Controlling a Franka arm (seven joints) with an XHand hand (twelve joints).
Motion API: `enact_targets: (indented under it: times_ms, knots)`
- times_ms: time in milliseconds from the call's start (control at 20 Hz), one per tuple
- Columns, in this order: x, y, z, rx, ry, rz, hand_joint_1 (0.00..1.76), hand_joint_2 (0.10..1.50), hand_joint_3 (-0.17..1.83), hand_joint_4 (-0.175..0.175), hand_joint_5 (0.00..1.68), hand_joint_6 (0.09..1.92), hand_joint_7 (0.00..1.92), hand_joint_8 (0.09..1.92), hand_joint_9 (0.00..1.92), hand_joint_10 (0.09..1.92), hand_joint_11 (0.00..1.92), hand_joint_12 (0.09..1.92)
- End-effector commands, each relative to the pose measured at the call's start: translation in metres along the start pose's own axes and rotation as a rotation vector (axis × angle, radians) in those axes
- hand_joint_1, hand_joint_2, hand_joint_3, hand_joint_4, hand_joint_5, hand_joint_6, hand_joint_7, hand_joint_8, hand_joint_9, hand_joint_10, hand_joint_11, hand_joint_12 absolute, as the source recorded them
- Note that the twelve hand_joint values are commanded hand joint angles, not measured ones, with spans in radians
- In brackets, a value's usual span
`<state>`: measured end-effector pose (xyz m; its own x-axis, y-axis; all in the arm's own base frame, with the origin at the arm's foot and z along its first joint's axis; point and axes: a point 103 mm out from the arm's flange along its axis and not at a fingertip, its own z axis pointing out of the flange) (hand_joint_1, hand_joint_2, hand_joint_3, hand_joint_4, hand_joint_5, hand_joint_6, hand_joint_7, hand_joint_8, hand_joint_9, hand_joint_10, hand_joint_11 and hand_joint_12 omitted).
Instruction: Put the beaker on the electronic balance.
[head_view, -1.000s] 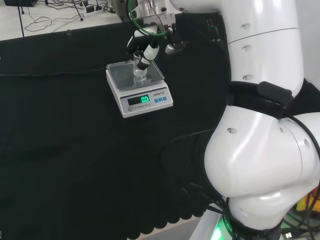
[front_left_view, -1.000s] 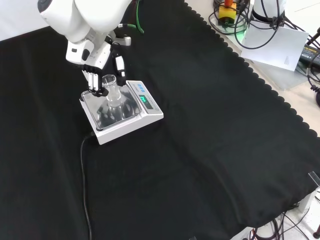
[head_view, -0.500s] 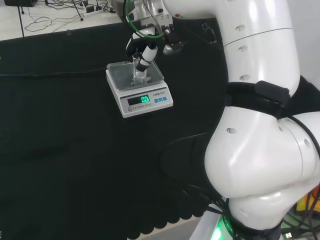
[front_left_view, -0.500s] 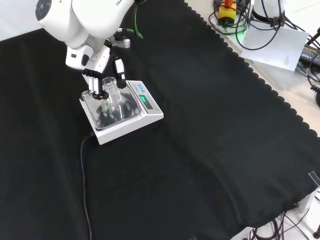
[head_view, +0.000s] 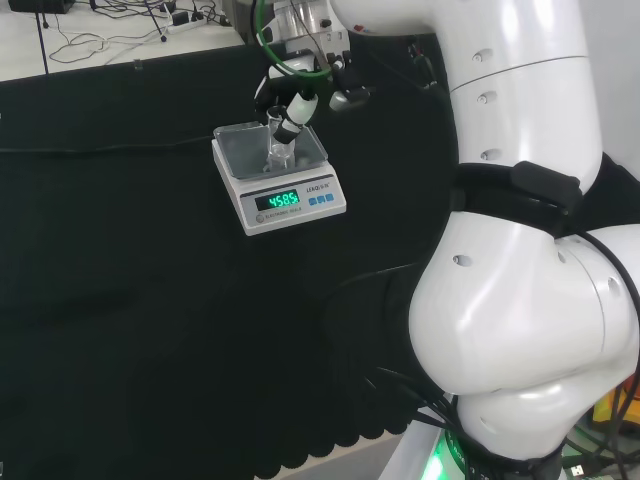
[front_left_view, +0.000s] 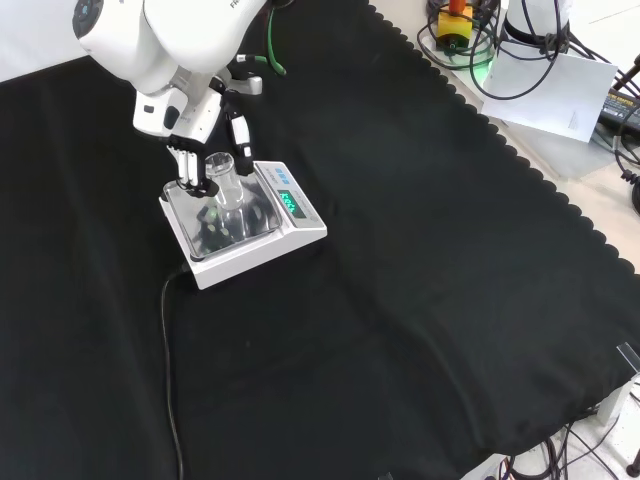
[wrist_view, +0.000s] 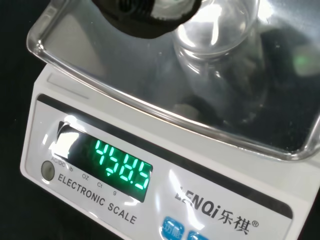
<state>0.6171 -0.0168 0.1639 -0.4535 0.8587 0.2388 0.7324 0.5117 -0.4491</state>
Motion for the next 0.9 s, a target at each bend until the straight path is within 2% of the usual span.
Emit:
enact_targets:
  times_ms: [50,250,500,650,900]
  knots:
    - [0.0001,-0.0011,0.0023,0.006,-0.015,0.012,1.06,1.01,-0.17,-0.119,0.72,0.81,0.67,0.81,1.18,0.43,1.40,0.67]
    - [0.0021,0.0004,0.0052,0.021,-0.040,0.017,1.02,0.95,-0.17,-0.108,0.64,0.77,0.63,0.81,1.13,0.41,1.38,0.70]
    - [0.0038,0.0004,0.0065,0.057,-0.058,0.017,0.90,0.84,-0.17,-0.087,0.39,0.76,0.52,0.82,0.97,0.51,1.28,0.81]
    - [0.0040,0.0011,0.0073,0.080,-0.068,0.028,0.74,0.78,-0.17,-0.058,0.27,0.58,0.36,0.81,0.74,0.65,1.13,0.96]
    - [0.0021,0.0018,0.0077,0.112,-0.054,0.040,0.49,0.70,-0.12,-0.027,0.18,0.30,0.11,0.74,0.38,0.84,0.83,1.21]
